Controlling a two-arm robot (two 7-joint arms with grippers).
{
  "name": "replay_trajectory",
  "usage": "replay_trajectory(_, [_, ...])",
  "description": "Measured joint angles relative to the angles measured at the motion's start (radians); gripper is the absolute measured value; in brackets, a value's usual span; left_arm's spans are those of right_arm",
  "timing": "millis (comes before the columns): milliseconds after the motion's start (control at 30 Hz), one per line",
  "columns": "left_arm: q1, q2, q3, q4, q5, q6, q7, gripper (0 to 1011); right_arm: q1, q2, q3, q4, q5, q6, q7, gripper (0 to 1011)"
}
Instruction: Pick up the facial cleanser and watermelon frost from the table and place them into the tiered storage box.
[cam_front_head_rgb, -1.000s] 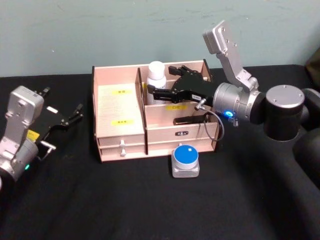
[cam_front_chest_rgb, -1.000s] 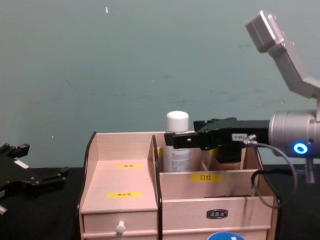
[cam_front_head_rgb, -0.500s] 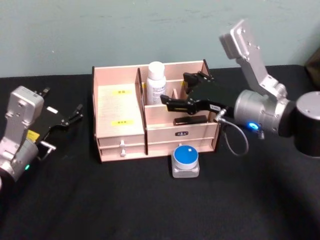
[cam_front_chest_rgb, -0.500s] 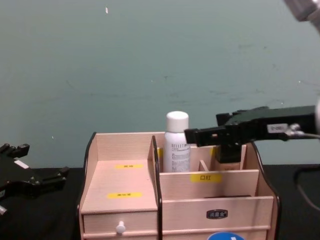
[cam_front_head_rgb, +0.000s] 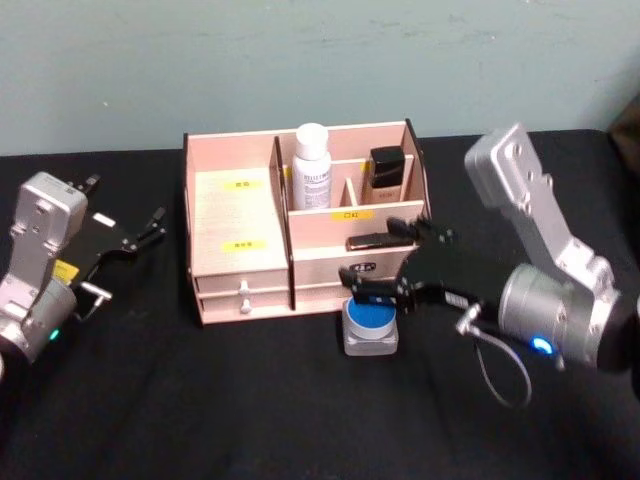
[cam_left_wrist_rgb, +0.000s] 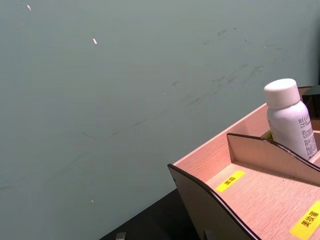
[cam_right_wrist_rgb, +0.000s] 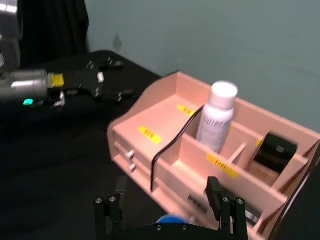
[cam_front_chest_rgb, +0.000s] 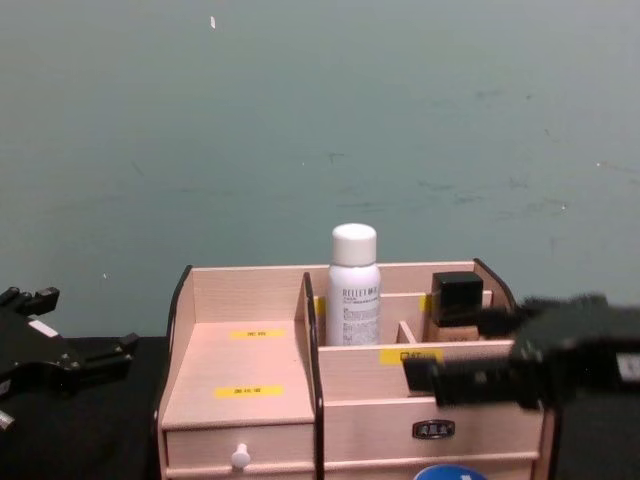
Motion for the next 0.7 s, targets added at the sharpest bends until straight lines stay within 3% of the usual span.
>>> replay_trajectory(333, [0.000,0.000,0.000,0.000,0.000,0.000,0.000,1009,-0.122,0.017,0.014,-0.039,-0.041,-0.011,-0.037,1000])
replay_trajectory(700, [0.000,0.000,0.000,0.000,0.000,0.000,0.000,1010,-0.159,-0.003,0.037,-0.010,-0.073,0.004,-0.055,1000])
